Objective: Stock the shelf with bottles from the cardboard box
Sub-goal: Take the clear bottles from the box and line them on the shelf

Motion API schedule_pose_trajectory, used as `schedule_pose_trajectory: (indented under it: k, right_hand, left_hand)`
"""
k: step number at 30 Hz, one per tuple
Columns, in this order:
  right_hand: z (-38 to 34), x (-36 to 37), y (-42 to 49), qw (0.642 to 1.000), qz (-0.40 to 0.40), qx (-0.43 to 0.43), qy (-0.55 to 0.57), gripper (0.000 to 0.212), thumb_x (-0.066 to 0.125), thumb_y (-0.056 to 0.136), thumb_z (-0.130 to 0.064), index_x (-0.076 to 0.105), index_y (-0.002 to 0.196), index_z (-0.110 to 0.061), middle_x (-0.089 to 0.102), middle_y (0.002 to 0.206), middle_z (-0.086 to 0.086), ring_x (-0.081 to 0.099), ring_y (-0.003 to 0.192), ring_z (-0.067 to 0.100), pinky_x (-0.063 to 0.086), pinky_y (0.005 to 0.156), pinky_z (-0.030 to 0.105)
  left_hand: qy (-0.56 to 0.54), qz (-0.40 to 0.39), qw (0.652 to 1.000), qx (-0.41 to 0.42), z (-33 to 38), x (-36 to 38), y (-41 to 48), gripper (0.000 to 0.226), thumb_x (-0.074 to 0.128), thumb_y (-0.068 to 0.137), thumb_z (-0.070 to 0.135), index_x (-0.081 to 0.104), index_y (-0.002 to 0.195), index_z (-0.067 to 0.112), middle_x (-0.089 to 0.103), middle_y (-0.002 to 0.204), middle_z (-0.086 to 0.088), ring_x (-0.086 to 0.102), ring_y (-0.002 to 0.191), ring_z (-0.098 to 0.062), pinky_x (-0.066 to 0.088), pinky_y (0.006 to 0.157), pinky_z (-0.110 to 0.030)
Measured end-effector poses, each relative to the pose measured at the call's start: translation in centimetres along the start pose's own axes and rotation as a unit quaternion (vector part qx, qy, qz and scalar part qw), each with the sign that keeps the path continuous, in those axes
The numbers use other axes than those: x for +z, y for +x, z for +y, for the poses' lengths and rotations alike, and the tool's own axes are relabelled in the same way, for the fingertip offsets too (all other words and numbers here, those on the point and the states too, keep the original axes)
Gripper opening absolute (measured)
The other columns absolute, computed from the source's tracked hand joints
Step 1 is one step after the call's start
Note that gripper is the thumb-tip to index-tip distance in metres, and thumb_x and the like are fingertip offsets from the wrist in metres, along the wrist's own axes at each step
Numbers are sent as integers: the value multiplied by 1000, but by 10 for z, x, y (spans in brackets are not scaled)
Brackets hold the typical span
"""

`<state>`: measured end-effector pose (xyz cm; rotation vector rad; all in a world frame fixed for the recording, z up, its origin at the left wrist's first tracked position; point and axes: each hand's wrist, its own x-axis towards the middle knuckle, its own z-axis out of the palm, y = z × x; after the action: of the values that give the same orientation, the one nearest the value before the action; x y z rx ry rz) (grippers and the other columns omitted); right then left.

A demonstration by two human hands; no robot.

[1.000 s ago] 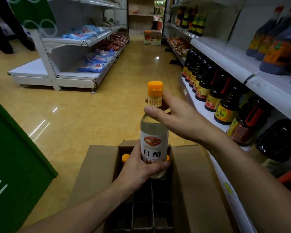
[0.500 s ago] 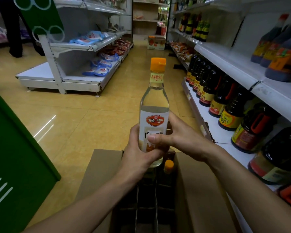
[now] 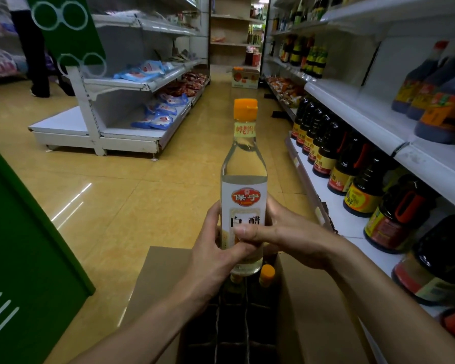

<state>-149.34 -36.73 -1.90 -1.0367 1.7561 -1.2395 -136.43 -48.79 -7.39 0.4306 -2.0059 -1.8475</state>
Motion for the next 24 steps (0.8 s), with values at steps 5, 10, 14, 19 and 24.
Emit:
schedule_pose_trajectory:
  k: [5,10,14,19,24]
  right_hand:
    - [0,1,0,1000,-2,5,14,71,77,82,-37,36,140,-49,71,120,-19,68,116,7,58,98,45]
    - [-7,3,-1,1000,17,0,25,71,76,83,-33,38,142,-45,71,122,-16,69,115,6,60,90,36]
    - [-15,5,-5,998,40,2,52,65,77,83,-28,42,136,-45,73,120,-12,71,111,5,60,78,21]
    - [-54,-9,-19,997,43,27,52,71,77,87,-23,39,144,-39,71,127,-6,70,116,11,59,86,27]
    - [-127,-31,-35,997,34,53,46,67,75,92,-19,39,144,-39,72,126,-6,70,115,10,60,85,28]
  left_hand:
    - [-10,2,1000,-7,0,3,1,92,78,64,43,35,145,50,67,124,8,67,117,-17,57,98,-49]
    - [-3,18,1000,1,4,3,7,87,77,66,33,40,144,43,69,120,10,68,114,-13,61,91,-36]
    - [6,28,1000,-2,14,3,11,80,81,79,12,43,144,40,71,114,16,69,107,-2,59,78,-19]
    - [7,31,999,-26,57,10,6,78,80,81,6,44,142,39,72,106,22,70,98,3,58,71,-15]
    - [4,26,999,-43,135,10,3,79,77,82,2,43,141,42,71,106,25,68,98,5,57,70,-14]
